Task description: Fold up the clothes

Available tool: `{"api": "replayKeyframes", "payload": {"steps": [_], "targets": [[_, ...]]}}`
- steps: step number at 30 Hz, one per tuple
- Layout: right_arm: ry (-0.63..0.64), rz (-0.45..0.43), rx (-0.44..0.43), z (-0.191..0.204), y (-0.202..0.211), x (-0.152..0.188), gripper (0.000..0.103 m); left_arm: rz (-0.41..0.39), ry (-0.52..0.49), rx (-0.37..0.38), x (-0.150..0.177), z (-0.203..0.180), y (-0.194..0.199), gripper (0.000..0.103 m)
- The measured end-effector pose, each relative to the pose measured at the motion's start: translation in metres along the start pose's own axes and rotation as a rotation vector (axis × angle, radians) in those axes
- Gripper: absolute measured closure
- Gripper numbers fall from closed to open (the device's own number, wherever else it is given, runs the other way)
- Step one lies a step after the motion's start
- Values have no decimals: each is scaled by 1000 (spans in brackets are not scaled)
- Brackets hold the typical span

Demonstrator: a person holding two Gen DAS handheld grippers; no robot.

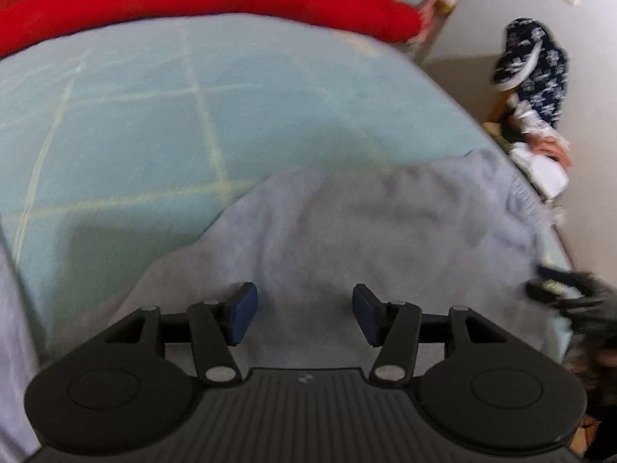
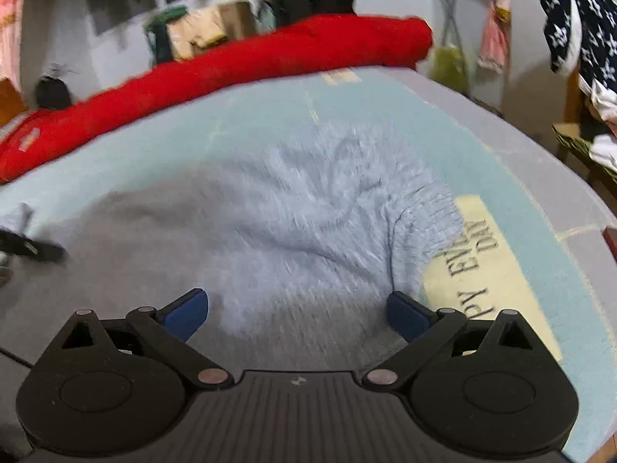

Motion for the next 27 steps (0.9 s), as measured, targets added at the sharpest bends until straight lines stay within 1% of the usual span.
{"api": "replayKeyframes", "payload": {"steps": [2,4,6,7,9,11,12,13,14,15,17,20,22,23,25,27], "targets": [[23,-43,-16,-1,13,-14,1,-29,-11,-2,-2,-8,10,48],[56,-73,-40,2,17,-27,1,-55,-26,-6,-6,-18,17,46],[94,-68,-90,8,10,-30,0,-82,-59,-18,-5,-30,21,42],[113,-43,-104,9,3,-28,0,-80,-70,-25,0,-34,22,40],[161,20,-103,11,-15,-18,0,-64,-82,-41,11,-39,19,40],[217,94,-84,8,-33,0,0,-10,-70,-63,29,-41,13,40],[263,82,-85,8,-33,5,0,23,-60,-72,41,-39,9,39],[287,81,-100,8,-30,5,0,33,-62,-82,49,-38,9,38],[311,79,-115,9,-27,4,0,27,-82,-93,55,-40,12,35],[334,78,-130,9,-24,4,0,30,-105,-103,58,-44,16,34],[378,59,-159,11,-16,-7,0,27,-121,-104,57,-51,23,34],[462,9,-227,29,-10,-22,0,15,-124,-105,53,-58,27,34],[508,16,-276,46,-16,-24,0,28,-133,-117,55,-61,26,34],[541,44,-300,54,-20,-16,0,47,-125,-127,63,-61,25,34],[605,128,-309,60,-33,4,0,81,-83,-139,79,-56,24,33],[530,132,-324,49,-35,12,0,79,-5,-122,88,-50,31,31]]}}
Point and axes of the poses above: each gripper's, at about its wrist camera, not at the fingertips, and y roughly against the way its jaws point, z to its left, x to its underside, the point moved 7 cm from there along -y, roughly the way its jaws point, and after that the axes turned 2 degrees about -x, right-handed, at the moved point
